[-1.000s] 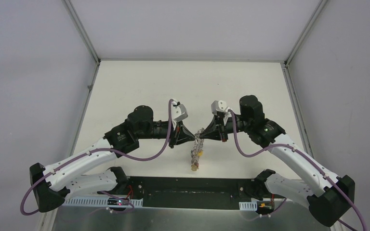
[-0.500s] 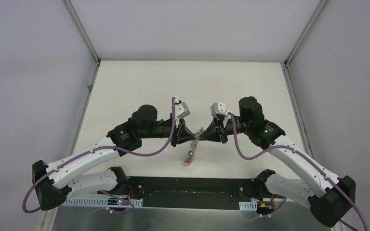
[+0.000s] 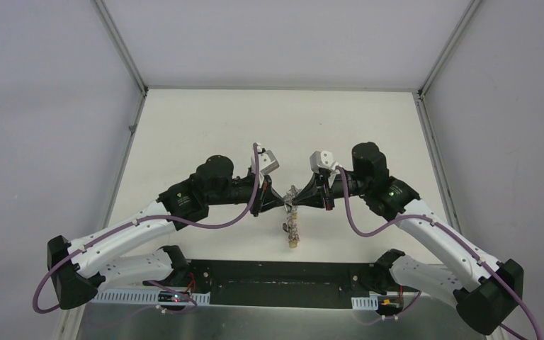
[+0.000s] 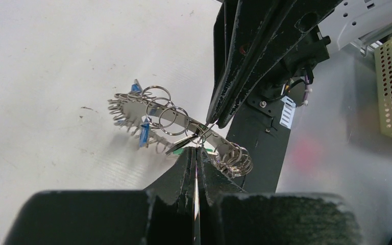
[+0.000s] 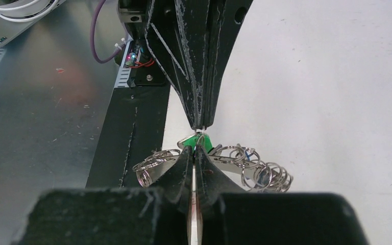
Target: Put the keys on the keyring
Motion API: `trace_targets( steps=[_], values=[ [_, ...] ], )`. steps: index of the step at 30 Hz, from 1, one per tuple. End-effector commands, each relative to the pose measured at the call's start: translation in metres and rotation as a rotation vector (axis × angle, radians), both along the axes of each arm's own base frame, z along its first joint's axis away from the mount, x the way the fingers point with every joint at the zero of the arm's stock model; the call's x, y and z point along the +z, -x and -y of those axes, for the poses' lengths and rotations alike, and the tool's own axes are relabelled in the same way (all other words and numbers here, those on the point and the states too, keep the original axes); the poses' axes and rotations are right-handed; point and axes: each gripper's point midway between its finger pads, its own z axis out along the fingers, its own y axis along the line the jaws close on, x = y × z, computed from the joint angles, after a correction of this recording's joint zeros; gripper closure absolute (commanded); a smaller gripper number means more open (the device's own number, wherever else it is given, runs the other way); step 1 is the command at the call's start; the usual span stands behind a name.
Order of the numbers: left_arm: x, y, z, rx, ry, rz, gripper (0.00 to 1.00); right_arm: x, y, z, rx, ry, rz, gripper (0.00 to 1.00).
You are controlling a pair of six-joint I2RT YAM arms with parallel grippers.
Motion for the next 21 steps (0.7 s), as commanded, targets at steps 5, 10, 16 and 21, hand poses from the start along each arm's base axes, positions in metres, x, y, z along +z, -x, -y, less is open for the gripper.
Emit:
trace_targets(
  steps=[5,10,16,21],
  values=[
    [0.011,-0.002,-0.001,0.018,0.023,0.029,1.00,0.029,0.007,-0.004,0.044,-0.107,0.111,1.00],
    [0.017,0.000,-0.004,-0.002,0.028,0.090,0.68,0.030,0.008,-0.004,0.043,-0.119,0.111,1.00],
    [0.027,0.006,-0.008,-0.068,0.057,0.233,0.55,0.031,0.010,-0.002,0.045,-0.130,0.117,1.00],
    [0.032,0.019,-0.008,-0.180,0.104,0.410,0.54,0.034,0.014,-0.001,0.052,-0.142,0.122,1.00]
  ],
)
